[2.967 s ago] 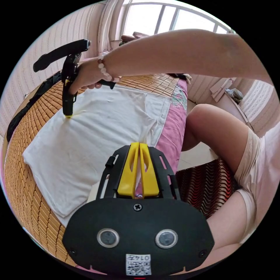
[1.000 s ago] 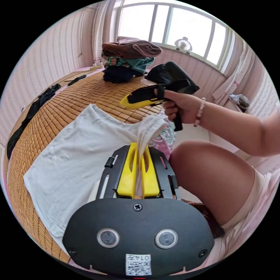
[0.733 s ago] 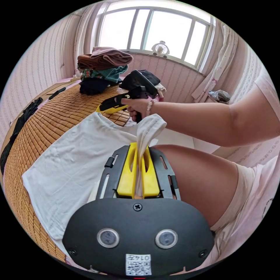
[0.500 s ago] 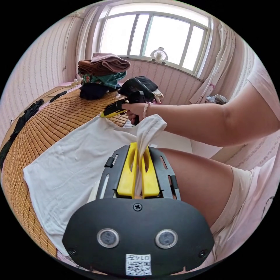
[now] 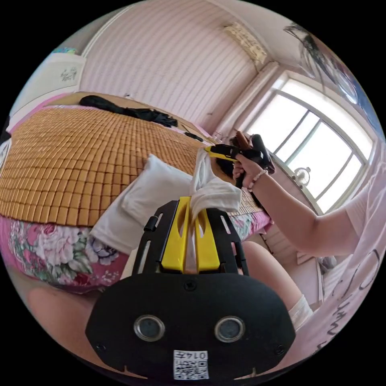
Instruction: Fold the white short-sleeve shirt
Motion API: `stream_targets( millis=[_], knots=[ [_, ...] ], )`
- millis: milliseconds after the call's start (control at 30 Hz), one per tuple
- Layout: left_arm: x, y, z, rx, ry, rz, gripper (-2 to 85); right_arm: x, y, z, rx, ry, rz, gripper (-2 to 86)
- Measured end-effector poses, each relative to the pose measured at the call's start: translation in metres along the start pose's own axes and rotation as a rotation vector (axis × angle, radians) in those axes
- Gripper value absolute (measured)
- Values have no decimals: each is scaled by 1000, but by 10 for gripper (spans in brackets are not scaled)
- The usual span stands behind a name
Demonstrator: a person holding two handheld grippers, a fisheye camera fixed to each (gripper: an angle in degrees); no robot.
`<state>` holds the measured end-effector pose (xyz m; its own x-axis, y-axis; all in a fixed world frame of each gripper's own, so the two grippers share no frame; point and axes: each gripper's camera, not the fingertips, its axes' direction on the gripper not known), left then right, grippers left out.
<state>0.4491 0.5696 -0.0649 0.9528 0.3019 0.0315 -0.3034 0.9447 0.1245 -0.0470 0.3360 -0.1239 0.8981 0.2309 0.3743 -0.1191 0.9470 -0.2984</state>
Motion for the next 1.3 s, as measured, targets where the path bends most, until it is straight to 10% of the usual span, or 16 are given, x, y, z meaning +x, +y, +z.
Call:
stream_targets(
  millis=[733, 1300],
  knots=[
    [-147, 13, -90, -123, -122, -450, 0, -158, -107, 128, -222, 253, -215, 82],
    [-104, -19, -117, -215, -444, -121, 39, -225, -98, 174, -377, 297, -449, 58]
  ],
)
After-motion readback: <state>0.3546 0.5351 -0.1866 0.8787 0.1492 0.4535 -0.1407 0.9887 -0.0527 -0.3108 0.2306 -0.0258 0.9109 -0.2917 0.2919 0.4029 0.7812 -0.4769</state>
